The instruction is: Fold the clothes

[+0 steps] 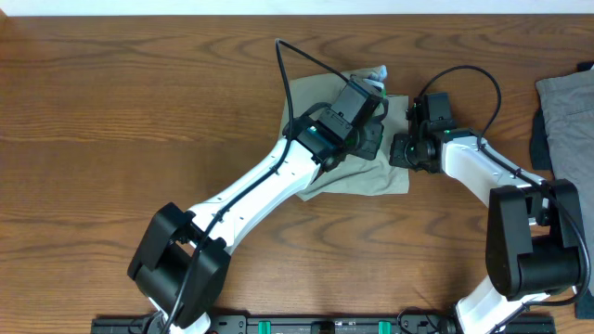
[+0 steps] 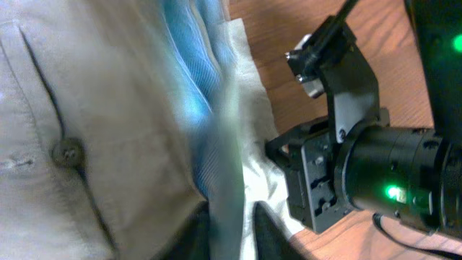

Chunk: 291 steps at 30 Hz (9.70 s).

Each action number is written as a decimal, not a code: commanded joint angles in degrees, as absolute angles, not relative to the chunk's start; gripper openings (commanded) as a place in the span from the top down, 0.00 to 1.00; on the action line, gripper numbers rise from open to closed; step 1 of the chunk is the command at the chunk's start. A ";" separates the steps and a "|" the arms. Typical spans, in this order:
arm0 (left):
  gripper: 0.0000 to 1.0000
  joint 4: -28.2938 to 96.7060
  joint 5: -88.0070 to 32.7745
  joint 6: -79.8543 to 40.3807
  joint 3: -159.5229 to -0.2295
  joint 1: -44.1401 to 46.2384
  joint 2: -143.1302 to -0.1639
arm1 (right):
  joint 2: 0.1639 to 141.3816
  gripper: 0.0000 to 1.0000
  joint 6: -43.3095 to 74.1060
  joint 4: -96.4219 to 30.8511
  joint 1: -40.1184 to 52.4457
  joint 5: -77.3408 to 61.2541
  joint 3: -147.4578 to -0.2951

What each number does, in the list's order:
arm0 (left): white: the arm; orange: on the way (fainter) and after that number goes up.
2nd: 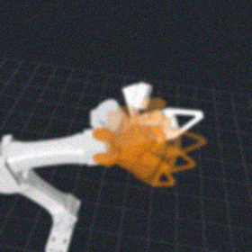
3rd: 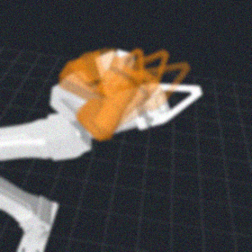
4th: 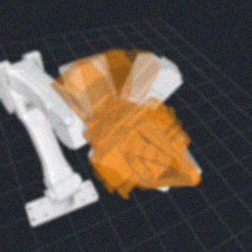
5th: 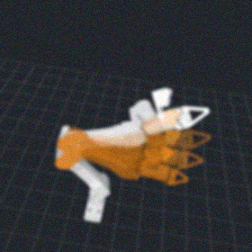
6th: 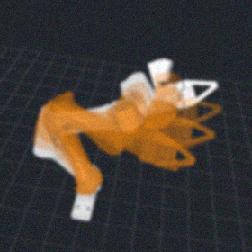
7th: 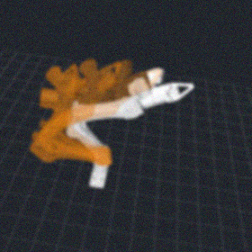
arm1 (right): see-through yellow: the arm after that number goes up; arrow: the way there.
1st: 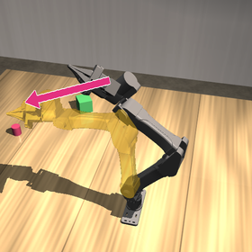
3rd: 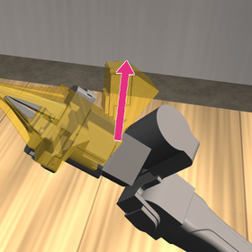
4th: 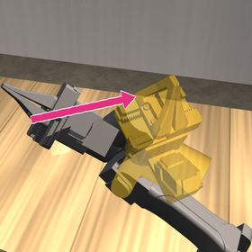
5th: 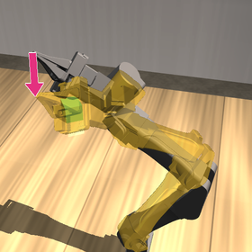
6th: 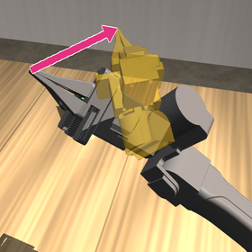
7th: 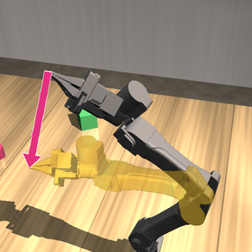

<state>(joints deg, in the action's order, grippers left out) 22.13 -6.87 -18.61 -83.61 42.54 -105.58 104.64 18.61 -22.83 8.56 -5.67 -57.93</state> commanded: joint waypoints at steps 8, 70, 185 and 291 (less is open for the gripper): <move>0.37 16.36 -11.27 -15.00 -85.56 42.54 -102.67 | 100.22 0.93 18.11 -27.79 5.45 -3.84 -62.26; 0.94 22.72 6.70 -12.05 -85.54 30.61 -119.11 | 112.97 0.99 1.91 -40.07 12.71 -17.80 -57.14; 0.94 13.34 -45.93 -17.65 -81.12 33.74 -110.10 | 133.14 0.99 5.10 -32.49 1.50 -16.91 -79.85; 0.94 42.57 -23.22 -20.14 -78.78 24.64 -104.20 | 114.04 0.81 3.25 -42.06 5.26 -16.49 -86.74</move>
